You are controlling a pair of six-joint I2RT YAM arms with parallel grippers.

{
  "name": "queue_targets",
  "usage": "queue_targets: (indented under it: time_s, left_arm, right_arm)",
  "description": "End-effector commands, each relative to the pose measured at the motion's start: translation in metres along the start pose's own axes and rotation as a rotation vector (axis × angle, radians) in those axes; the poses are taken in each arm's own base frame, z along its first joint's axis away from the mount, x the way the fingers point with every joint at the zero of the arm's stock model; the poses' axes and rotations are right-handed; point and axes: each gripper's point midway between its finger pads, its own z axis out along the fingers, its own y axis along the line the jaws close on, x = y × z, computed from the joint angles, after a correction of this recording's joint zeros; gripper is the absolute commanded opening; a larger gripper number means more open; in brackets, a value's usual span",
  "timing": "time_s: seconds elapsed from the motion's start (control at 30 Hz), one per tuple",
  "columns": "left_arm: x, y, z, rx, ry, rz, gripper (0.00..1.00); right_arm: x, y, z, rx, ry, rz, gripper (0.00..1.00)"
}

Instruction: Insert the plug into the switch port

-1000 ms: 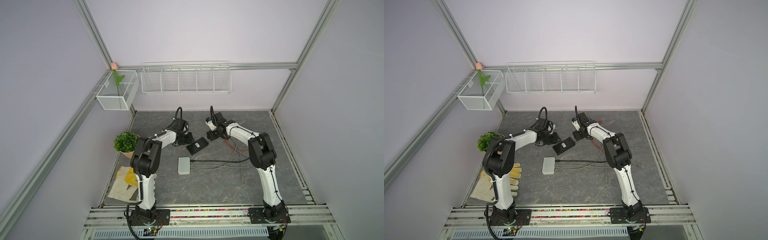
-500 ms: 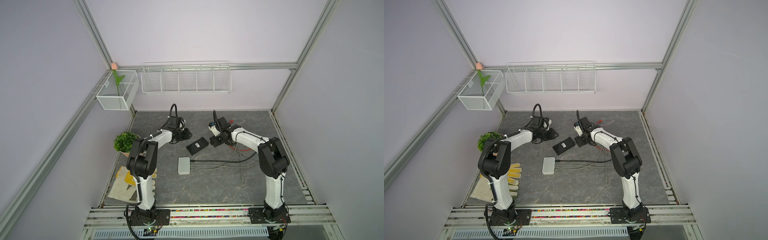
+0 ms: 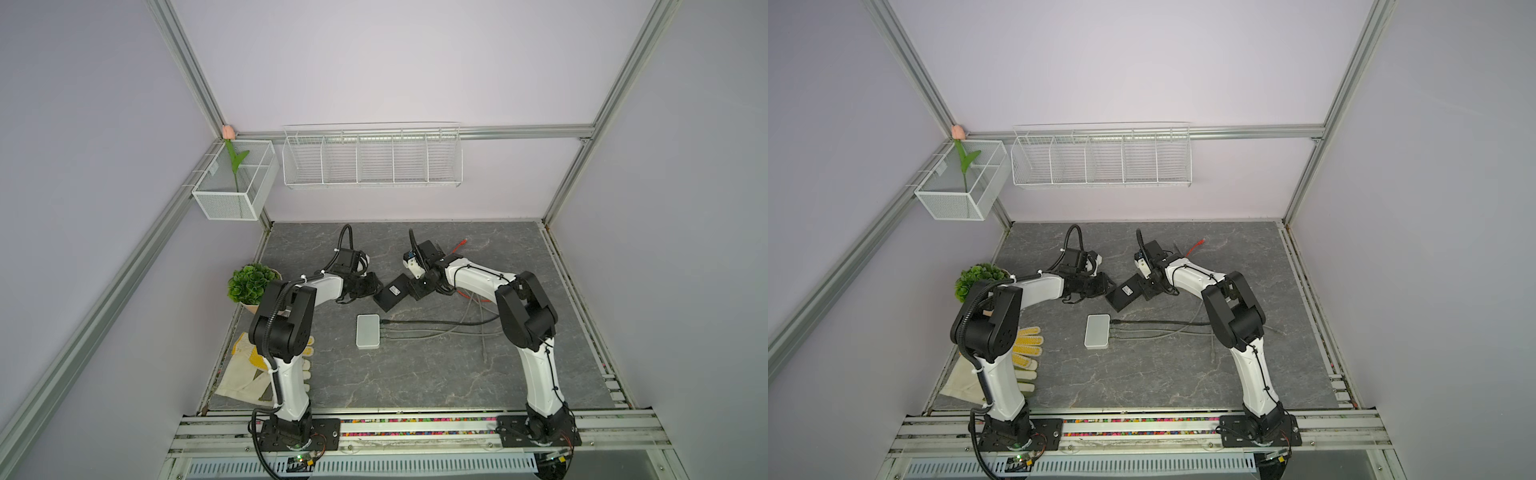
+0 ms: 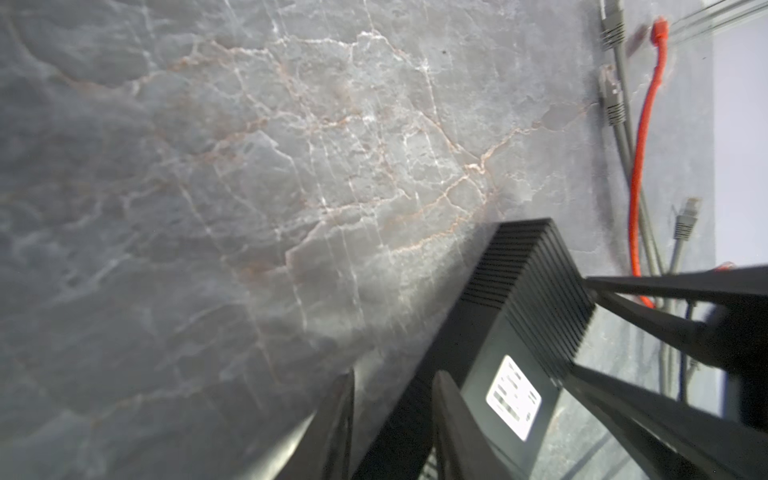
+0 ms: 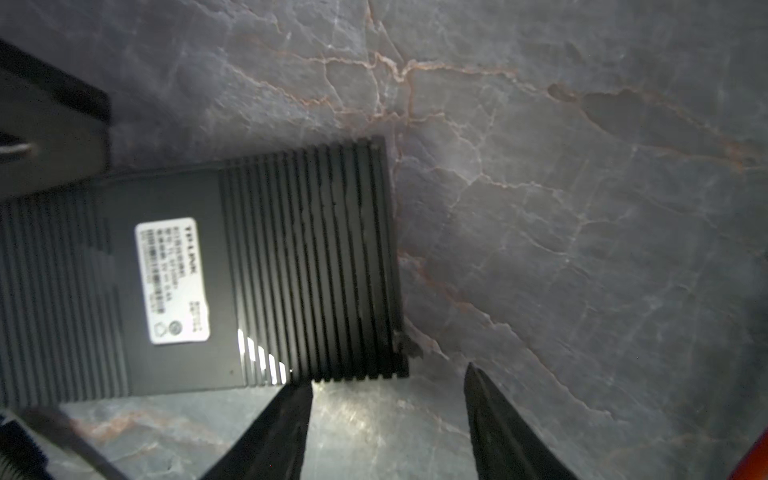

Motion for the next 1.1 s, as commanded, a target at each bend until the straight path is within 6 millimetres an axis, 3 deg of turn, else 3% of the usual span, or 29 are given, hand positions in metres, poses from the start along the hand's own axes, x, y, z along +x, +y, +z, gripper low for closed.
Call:
queue_targets:
  time_s: [0.0, 0.33, 0.5, 0.83, 1.07]
  left_arm:
    - [-0.005, -0.017, -0.012, 0.052, -0.052, 0.011, 0.33]
    - [-0.004, -0.022, -0.025, 0.066, -0.088, -0.004, 0.33]
    - [-0.005, -0.023, -0.028, 0.058, -0.085, 0.003, 0.33]
    - [-0.025, -0.007, -0.049, 0.027, -0.157, -0.022, 0.33]
    - [-0.017, -0.003, -0.032, 0.042, -0.119, -0.042, 0.32]
  right_arm:
    - [-0.007, 0.001, 0.003, -0.007, -0.001, 0.009, 0.62]
    - [-0.024, 0.031, 0.01, -0.066, -0.012, -0.043, 0.61]
    - [-0.027, 0.034, 0.01, -0.078, -0.005, -0.056, 0.61]
    - [-0.024, 0.019, -0.011, -0.033, -0.045, -0.057, 0.62]
    - [-0.034, -0.003, -0.005, 0.0, -0.039, -0.022, 0.62]
